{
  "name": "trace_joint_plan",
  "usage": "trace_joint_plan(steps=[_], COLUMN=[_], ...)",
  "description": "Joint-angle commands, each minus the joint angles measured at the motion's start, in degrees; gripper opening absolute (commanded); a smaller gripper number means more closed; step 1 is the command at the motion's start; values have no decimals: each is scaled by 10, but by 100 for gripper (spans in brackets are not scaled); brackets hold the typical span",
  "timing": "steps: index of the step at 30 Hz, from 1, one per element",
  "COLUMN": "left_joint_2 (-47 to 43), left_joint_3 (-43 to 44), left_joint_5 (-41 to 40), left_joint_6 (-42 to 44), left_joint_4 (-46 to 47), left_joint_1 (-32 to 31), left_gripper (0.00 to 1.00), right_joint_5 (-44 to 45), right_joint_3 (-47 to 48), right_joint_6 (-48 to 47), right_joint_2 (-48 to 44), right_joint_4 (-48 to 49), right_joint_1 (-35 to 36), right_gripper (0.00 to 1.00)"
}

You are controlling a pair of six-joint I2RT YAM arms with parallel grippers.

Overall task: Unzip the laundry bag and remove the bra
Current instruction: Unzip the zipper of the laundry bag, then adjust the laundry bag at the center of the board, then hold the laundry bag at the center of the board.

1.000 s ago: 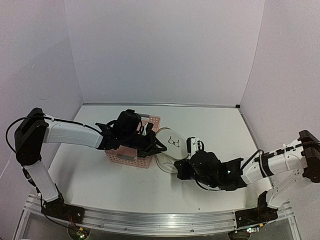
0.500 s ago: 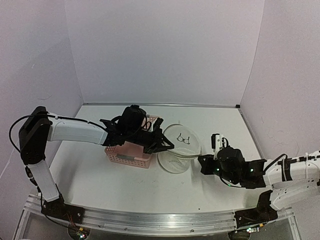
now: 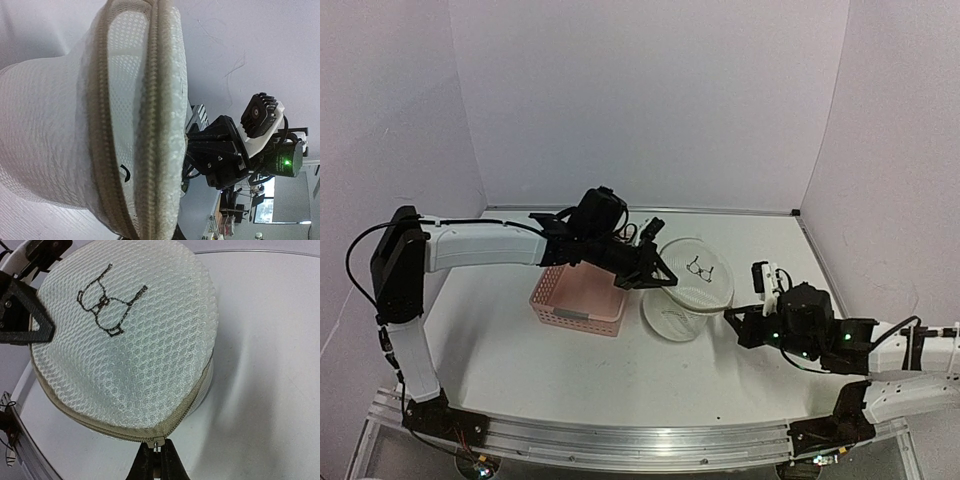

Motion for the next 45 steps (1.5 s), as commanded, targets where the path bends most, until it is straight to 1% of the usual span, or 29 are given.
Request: trace_joint_plan(steps=[1,5,10,12,18,20,24,27,34,37,39,40,45], left_joint_2=[26,50,82,90,67,49,6,-26,-85,-102,-113,-117,-121], left_joint_3=[55,85,132,142,148,141,106,64,-10,-57,-91,-109,-163], left_joint_5=[14,14,15,11,-55,-84,-110,-118,-141,-113,-88,-81,-61], left_joint_6=[40,43,47,46,64,69,62,44,4,-31,-61,-75,-133], left_joint_4=[-30,-38,-51,-57,-115,-129,-134,-134,-126,-82,-33,-13,72], left_joint_1=[20,39,55,60,69,69,69,67,36,29,26,24,20], left_gripper=[1,7,15,22,40,43,51,57,65,67,73,74,78], right_joint_5=[-47,-21,19,40,66,73,78,72,60,54,50,49,45], right_joint_3=[-33,-30,8,30,92,109,145,168,196,204,207,208,207], right_joint_6=[37,73,118,145,175,175,166,160,160,159,157,157,158], right_joint_2=[-29,-10,83,125,200,214,238,260,297,308,314,315,318], right_joint_4=[35,61,94,91,93,94,94,94,106,109,109,110,114], right_joint_1=[22,63,99,101,102,102,102,102,102,102,102,102,102], right_gripper=[0,0,0,0,0,0,0,0,0,0,0,0,0])
